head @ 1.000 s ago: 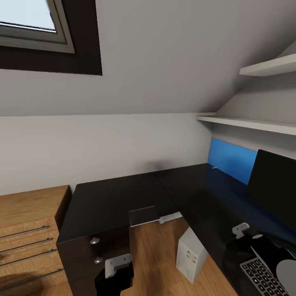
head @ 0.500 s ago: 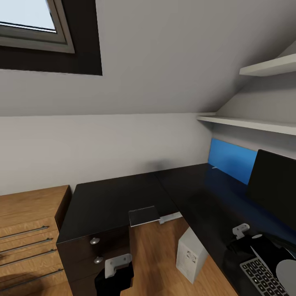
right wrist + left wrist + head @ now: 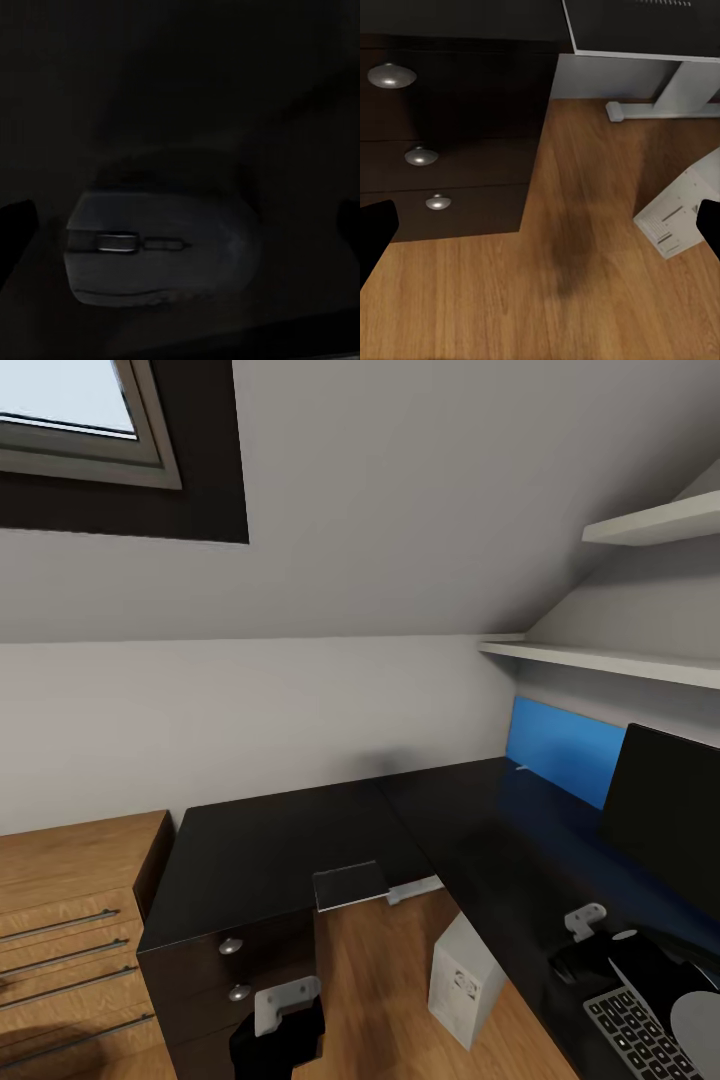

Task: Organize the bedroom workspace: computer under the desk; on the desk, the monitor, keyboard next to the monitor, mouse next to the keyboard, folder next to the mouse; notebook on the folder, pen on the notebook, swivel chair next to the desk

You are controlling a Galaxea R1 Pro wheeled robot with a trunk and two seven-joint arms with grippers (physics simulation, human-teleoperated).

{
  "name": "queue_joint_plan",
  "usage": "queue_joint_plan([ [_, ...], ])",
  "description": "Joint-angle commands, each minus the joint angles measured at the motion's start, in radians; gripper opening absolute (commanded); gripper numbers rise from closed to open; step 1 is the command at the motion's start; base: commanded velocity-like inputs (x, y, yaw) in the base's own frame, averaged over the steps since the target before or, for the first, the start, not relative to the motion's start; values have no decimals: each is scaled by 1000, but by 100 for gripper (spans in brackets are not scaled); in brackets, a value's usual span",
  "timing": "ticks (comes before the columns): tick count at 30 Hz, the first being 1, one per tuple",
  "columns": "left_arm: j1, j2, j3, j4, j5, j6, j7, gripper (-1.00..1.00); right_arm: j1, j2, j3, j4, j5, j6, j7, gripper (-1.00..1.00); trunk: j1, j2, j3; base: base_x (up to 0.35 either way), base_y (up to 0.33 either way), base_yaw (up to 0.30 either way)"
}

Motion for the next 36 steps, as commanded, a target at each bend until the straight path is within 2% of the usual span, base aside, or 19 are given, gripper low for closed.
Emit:
queue_joint_plan([
  [1,-1,1,-1,-2,1,8,6,100,0,0,1,-3,9,4,5,100,0,-1,-1,0,0,0],
  [4,-1,1,-1,-2,1,8,6,100,0,0,1,-15,8,3,5,100,0,-1,-1,0,0,0],
  [7,-1,1,-1,-2,1,8,6,100,0,2,-1,-80,4,6,4,100,0,-1,-1,0,0,0],
  [9,-1,1,-1,-1,1,8,6,100,0,19,-7,-132,-13,12,3,100,0,-1,-1,0,0,0],
  [14,-1,2,2,0,1,8,6,100,0,94,-16,-192,-81,43,-54,100,0,-1,-1,0,0,0],
  [16,-1,2,3,2,1,8,6,100,0,145,-17,-201,-95,50,-144,100,0,-1,-1,0,0,0],
  [17,-1,2,3,3,1,8,6,100,1,157,-17,-201,-96,50,-163,100,0,-1,-1,0,0,0],
  [18,-1,2,3,6,1,8,7,100,1,195,-17,-203,-99,50,-218,100,0,-1,-1,0,0,0],
  [19,-1,2,3,8,1,8,7,100,1,207,-17,-203,-99,49,-236,100,0,-1,-1,0,0,0],
  [21,-1,2,4,10,1,8,8,100,2,256,-18,-203,-101,48,-309,100,0,-1,-1,0,0,0],
  [22,-1,2,4,11,-1,8,11,100,3,295,-18,-203,-101,43,-361,100,0,-1,-1,0,0,0],
  [24,-1,3,6,14,-3,8,18,100,5,345,-17,-202,-102,19,-433,100,0,-1,-1,0,0,0],
  [25,-1,3,8,17,-4,8,20,100,6,358,-17,-201,-102,10,-451,100,0,-1,-1,0,0,0],
  [27,-1,3,13,34,-5,10,23,100,14,412,-17,-199,-103,-29,-532,100,0,-1,-1,0,0,0],
  [29,-1,4,14,50,-4,9,24,100,22,434,-17,-196,-103,-47,-571,100,0,-1,-1,0,0,0],
  [31,-1,10,14,118,-4,6,25,100,47,462,-16,-191,-104,-82,-624,100,0,-1,-1,0,0,0],
  [32,-1,13,13,211,-6,4,25,100,76,483,-15,-183,-106,-123,-647,100,0,-1,-1,0,0,0],
  [35,-1,15,13,327,-7,-15,24,100,127,507,-15,-133,-106,-207,-658,100,0,-1,-1,0,0,0],
  [36,-1,16,11,390,-3,-58,22,100,148,515,-14,-80,-106,-270,-661,100,0,-1,-1,0,0,0],
])
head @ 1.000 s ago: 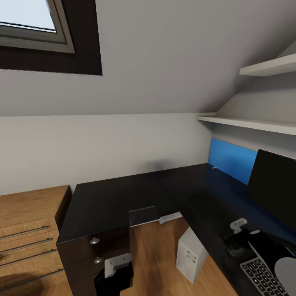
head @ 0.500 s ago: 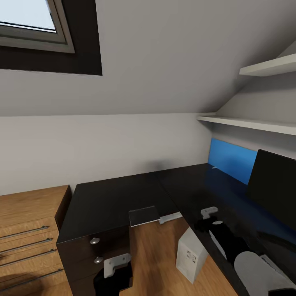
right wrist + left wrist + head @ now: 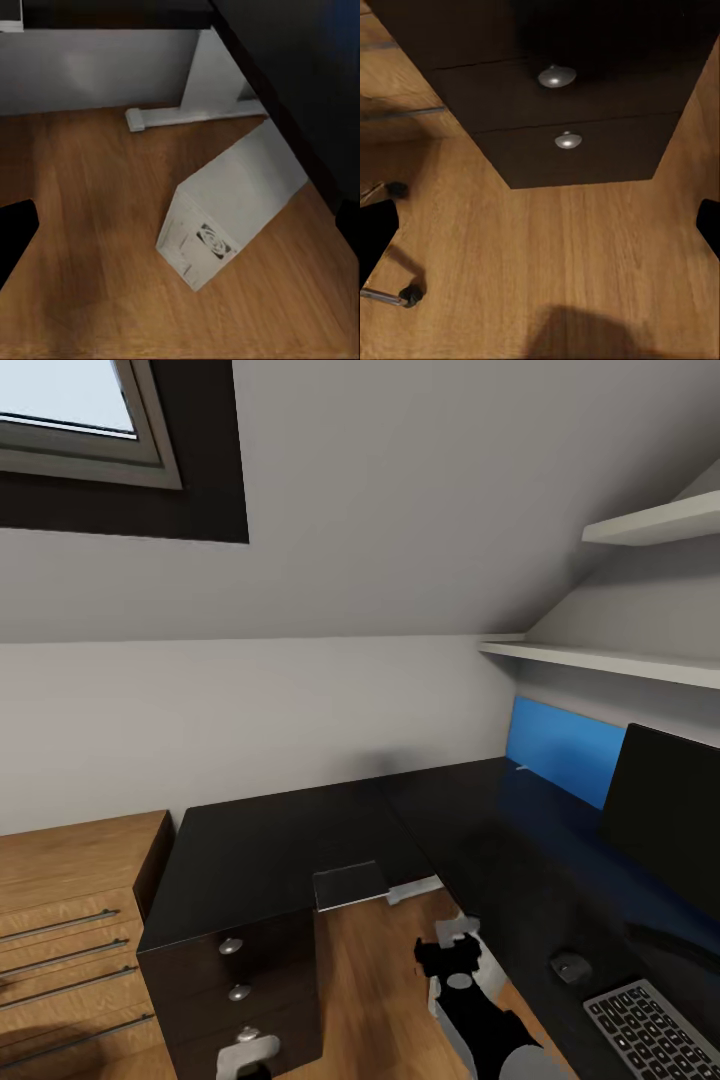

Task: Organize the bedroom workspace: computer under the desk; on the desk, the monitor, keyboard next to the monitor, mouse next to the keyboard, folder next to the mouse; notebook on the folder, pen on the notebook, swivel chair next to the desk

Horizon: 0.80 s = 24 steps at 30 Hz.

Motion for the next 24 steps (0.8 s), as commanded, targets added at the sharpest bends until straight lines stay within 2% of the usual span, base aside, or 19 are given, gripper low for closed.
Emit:
queue_joint_plan([
  [1,-2,1,-3,21,2,-11,6,100,5,2,4,21,9,-21,-7,100,0,-1,-1,0,0,0],
  [4,-2,1,-8,135,5,-129,-3,100,19,6,5,154,10,-123,-6,100,0,-1,-1,0,0,0],
  [5,-2,1,-8,189,6,-167,-23,100,22,6,5,224,10,-173,-5,100,0,-1,-1,0,0,0],
  [6,-2,1,-9,206,6,-175,-35,100,22,6,5,246,10,-191,-5,100,0,-1,-1,0,0,0],
  [7,-2,0,-9,258,8,-193,-96,100,23,5,4,306,11,-245,-4,100,0,-1,-1,0,0,0],
  [8,-2,0,-8,276,8,-197,-122,100,23,4,4,324,11,-262,-4,100,0,-1,-1,0,0,0],
  [10,-2,-4,-3,350,7,-219,-235,100,26,2,3,373,12,-318,-4,100,0,-1,-1,0,0,0],
  [13,-2,-10,-1,429,7,-265,-332,100,42,0,2,398,11,-384,-4,100,0,-1,-1,0,0,0],
  [15,-2,-12,0,452,8,-282,-356,100,57,1,3,404,12,-414,0,100,0,-1,-1,0,0,0],
  [20,-2,-14,0,464,10,-289,-368,100,70,2,4,407,15,-428,23,100,0,-1,-1,0,0,0],
  [21,-2,-25,-3,495,9,-292,-370,100,79,4,4,408,10,-488,29,100,0,-1,-1,0,0,218],
  [23,-2,-32,-3,510,9,-292,-370,100,79,3,3,408,10,-493,29,100,0,-1,-1,0,0,235],
  [24,-2,-48,-2,539,8,-293,-369,100,79,2,3,408,10,-512,29,100,0,-1,-1,0,0,266],
])
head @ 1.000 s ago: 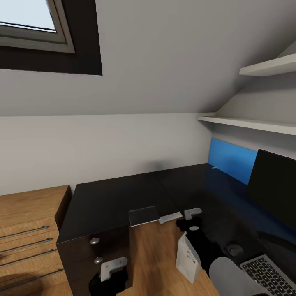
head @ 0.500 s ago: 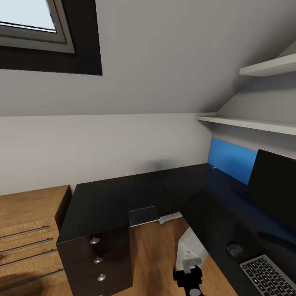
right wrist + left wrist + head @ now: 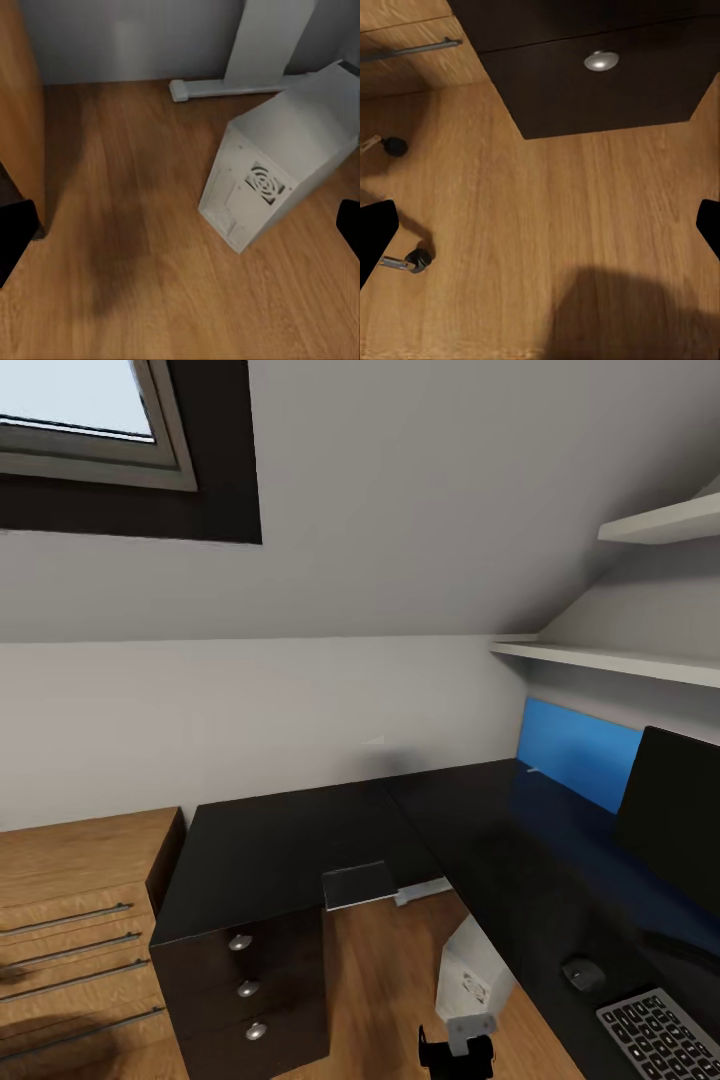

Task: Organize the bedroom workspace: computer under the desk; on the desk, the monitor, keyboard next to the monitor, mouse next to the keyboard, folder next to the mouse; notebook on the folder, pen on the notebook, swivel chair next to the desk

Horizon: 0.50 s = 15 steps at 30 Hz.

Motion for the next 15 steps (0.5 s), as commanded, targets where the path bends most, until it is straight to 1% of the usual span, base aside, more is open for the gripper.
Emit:
queue_joint_plan([
  [1,-2,-2,-8,6,10,-7,6,100,-1,-1,4,2,10,-7,-10,100,0,-1,-1,0,0,271],
  [9,-2,-8,-8,19,11,-7,5,100,-1,-4,3,2,10,-15,-11,100,0,-1,-1,0,0,277],
  [15,-2,-32,-8,67,10,-8,0,100,-1,-4,2,2,10,-16,-11,100,0,-1,-1,0,0,279],
])
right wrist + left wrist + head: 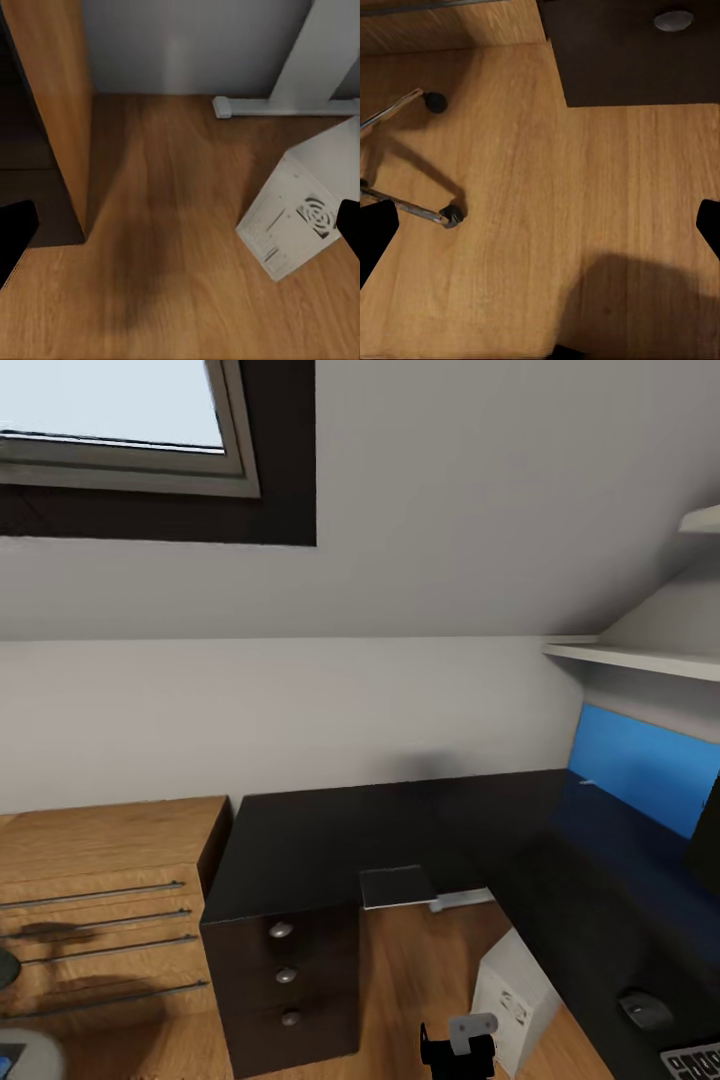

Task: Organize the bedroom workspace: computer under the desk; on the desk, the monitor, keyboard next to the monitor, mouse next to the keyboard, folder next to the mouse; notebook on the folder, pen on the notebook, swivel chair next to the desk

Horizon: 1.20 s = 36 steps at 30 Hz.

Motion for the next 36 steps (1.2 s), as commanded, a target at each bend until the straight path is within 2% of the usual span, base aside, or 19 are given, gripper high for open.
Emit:
queue_joint_plan([
  [1,-2,-2,-8,6,10,-6,5,100,-1,0,4,2,10,-1,-10,100,0,-1,-1,-6,0,279],
  [7,-2,-7,-7,15,9,-7,5,100,-1,-1,4,2,10,-1,-10,100,0,-1,-3,-111,0,279],
  [18,-2,-9,-1,17,9,-7,5,100,-1,0,6,4,10,1,-9,100,0,-1,-13,-289,0,237],
  [36,-2,-10,-1,17,9,-10,5,100,-1,0,6,4,10,2,-9,100,0,-1,-34,-10,0,186],
])
